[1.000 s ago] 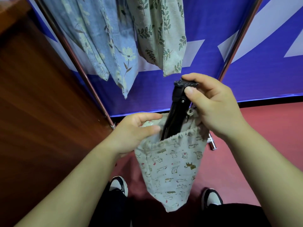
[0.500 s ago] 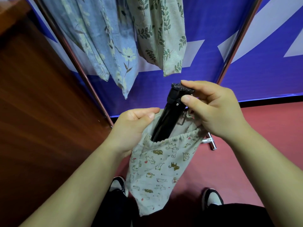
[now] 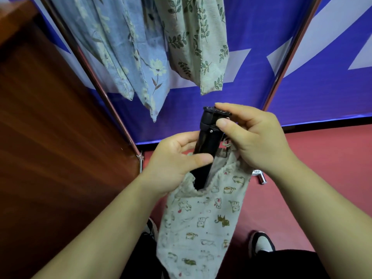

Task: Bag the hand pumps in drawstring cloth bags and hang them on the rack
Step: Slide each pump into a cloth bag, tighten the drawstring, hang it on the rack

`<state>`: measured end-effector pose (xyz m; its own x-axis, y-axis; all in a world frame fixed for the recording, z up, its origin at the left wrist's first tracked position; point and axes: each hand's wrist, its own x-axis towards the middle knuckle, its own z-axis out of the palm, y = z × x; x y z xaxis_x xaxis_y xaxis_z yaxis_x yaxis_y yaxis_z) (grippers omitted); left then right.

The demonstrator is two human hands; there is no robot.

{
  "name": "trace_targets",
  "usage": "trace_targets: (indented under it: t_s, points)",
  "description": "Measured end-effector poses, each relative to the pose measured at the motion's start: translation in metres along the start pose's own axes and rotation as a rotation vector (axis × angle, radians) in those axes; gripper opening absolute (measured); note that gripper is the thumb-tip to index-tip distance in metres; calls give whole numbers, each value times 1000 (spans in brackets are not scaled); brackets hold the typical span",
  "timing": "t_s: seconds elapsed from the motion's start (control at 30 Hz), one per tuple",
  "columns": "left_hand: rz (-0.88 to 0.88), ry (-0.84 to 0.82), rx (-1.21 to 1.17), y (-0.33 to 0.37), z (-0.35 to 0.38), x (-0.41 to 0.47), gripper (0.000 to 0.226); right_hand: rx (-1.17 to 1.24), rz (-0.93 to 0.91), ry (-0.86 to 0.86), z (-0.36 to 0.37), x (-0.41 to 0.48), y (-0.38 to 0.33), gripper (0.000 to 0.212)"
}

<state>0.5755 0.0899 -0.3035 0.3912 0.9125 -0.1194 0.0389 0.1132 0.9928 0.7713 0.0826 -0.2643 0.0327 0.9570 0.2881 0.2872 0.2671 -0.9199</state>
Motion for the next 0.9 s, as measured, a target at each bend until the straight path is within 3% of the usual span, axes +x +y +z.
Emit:
trace_targets:
  t_s: [0.2,0.33,0.47,0.6,0.8,0.9]
  points:
    - [35,148,86,-1,-1,3,39,19,84,-74,-2,-2,7,49]
    - [80,266,71,2,-23,5,33,-349,206,-247,-19,0,12,61]
    - [95,286,109,0,-27,6,31,-613,221,-212,-20,4,23,45]
    - [75,296,223,0,-26,6,26,-345,261,-191,-17,4,27,26]
    - [34,308,306,-4,-31,7,24,-26,274,-28,-15,5,21,20]
    - [-5,278,248,-8,-30,8,28,106,331,-56,-15,5,16,19]
